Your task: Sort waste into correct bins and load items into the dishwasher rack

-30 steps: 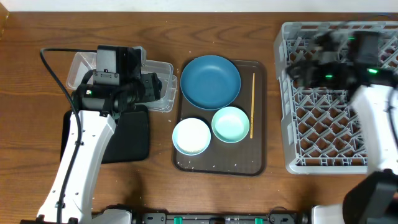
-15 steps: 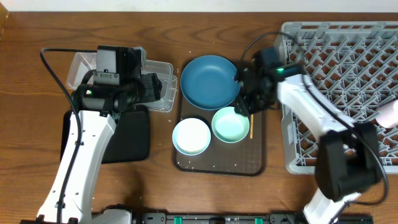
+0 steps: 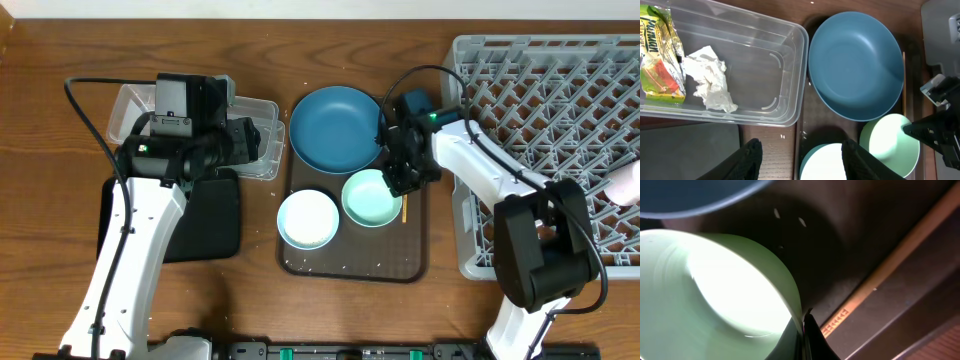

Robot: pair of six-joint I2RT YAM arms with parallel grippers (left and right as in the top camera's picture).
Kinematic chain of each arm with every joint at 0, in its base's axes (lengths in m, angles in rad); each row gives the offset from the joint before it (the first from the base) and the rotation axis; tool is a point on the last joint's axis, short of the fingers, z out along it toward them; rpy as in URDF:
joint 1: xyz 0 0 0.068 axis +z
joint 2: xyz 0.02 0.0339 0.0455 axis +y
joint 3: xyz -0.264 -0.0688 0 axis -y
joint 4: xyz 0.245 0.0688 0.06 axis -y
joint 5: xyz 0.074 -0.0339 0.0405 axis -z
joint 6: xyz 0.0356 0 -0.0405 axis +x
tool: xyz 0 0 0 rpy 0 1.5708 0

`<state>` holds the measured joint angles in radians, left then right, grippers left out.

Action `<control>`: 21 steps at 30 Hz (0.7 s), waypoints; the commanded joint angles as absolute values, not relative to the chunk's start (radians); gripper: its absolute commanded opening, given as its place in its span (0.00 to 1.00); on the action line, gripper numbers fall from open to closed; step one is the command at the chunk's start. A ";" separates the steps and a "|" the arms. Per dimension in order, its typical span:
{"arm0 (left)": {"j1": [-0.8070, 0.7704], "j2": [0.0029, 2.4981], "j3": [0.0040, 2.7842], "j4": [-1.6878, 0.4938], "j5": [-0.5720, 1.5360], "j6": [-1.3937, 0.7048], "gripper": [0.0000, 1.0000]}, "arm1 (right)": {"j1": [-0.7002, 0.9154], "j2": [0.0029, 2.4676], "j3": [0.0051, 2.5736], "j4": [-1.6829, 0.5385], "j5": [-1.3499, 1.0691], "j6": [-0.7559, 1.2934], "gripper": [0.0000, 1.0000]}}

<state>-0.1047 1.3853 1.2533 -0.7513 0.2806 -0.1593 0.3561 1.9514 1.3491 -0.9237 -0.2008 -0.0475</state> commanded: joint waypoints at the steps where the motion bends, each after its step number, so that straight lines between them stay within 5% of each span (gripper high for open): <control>1: -0.100 1.386 1.251 -0.750 0.267 -0.150 0.54 | 0.332 1.906 1.364 -0.931 -0.180 -0.038 0.01; 8: -0.100 1.386 1.251 -0.751 0.267 -0.150 0.54 | 0.218 1.744 1.411 -0.907 -0.105 -0.042 0.01; 21: -0.100 1.386 1.251 -0.750 0.267 -0.150 0.54 | -0.065 1.620 1.412 -0.358 0.374 -0.069 0.01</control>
<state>-0.1047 1.3853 1.2533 -0.7513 0.2802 -0.1593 -0.0219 1.6020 1.4055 -0.4091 0.2333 -0.0521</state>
